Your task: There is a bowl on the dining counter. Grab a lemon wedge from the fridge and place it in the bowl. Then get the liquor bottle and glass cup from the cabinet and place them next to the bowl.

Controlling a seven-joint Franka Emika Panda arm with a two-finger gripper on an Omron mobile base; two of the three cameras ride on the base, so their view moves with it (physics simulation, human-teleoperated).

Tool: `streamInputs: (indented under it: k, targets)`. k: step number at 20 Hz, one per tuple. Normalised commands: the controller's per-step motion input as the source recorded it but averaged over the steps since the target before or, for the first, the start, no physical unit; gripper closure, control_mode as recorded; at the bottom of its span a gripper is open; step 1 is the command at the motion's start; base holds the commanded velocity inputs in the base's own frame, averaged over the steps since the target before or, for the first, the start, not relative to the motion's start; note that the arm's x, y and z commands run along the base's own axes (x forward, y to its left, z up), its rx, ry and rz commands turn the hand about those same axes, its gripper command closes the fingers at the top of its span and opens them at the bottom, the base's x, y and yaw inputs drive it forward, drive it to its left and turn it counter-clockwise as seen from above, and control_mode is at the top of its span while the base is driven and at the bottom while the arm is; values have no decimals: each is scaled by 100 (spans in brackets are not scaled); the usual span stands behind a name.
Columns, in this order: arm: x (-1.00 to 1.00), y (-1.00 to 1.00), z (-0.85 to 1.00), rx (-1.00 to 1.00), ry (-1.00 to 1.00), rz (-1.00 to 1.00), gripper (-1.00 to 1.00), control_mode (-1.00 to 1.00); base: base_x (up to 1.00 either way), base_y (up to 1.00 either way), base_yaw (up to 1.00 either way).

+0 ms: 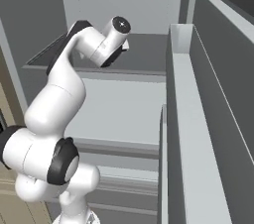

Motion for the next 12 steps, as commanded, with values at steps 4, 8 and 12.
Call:
streamInputs:
  k: [4,8,12]
  targets:
    - [-3,0,0,0,0,0,100,-100,0,0,0]
    - [-17,7,9,-6,0,0,100,-100,0,0,0]
    - [-24,22,24,-11,-6,0,100,-100,0,0,0]
